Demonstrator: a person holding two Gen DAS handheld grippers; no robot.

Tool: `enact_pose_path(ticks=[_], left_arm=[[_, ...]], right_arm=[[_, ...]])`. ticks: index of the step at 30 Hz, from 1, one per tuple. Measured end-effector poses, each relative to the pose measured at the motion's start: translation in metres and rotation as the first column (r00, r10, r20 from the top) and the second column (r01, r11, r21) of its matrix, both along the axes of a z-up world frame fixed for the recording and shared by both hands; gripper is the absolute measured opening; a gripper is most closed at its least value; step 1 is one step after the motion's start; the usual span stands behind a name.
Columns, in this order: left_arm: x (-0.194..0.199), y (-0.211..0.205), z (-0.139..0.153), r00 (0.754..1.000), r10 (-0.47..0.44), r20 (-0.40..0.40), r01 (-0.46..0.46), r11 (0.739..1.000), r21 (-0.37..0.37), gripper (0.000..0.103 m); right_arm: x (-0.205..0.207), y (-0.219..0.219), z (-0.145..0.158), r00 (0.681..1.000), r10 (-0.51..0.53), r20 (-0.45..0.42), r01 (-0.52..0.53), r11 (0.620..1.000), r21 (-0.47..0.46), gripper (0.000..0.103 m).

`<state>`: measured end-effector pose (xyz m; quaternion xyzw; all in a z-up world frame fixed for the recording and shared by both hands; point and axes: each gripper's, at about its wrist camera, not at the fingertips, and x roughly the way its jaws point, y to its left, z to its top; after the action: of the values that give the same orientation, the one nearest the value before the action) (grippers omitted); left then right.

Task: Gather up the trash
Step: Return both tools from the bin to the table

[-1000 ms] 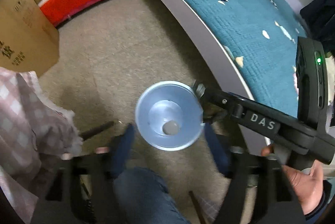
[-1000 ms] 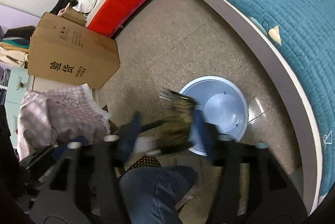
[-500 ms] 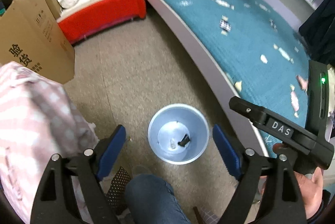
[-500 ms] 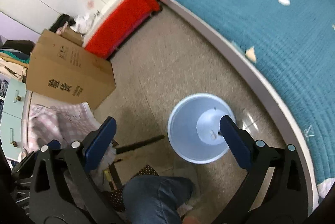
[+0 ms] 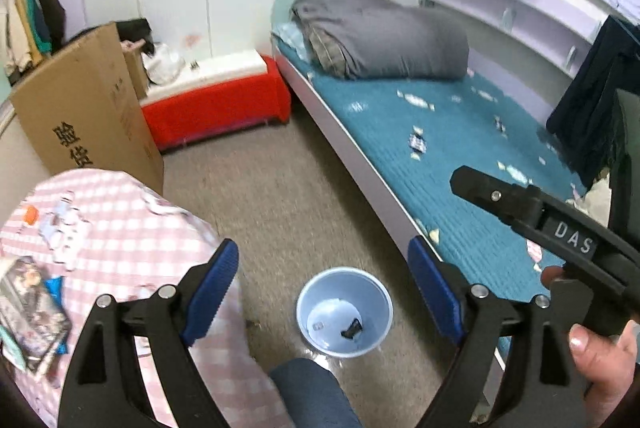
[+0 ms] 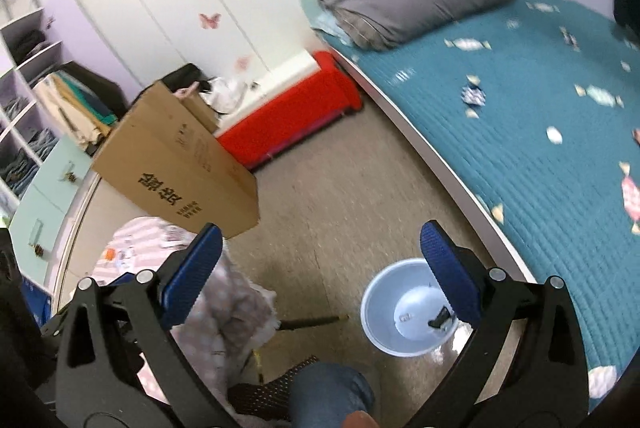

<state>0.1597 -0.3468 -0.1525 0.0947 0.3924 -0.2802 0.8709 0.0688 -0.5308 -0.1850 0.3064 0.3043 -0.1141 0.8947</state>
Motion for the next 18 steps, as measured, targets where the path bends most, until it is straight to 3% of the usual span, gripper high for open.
enact_pose_path(ticks=[8,18], left_arm=[[-0.012,0.057,0.039,0.995,0.057,0.078,-0.052,0.997,-0.065,0.085],[-0.021,0.157,0.061,0.970,0.197,0.139,-0.182,0.977,-0.115,0.085]], right_arm=[[0.000,0.058,0.057,0.993,0.100,0.069,-0.092,0.990,-0.110,0.097],[0.011,0.139,0.094,0.954,0.274,0.121,-0.248,0.949,-0.193,0.097]])
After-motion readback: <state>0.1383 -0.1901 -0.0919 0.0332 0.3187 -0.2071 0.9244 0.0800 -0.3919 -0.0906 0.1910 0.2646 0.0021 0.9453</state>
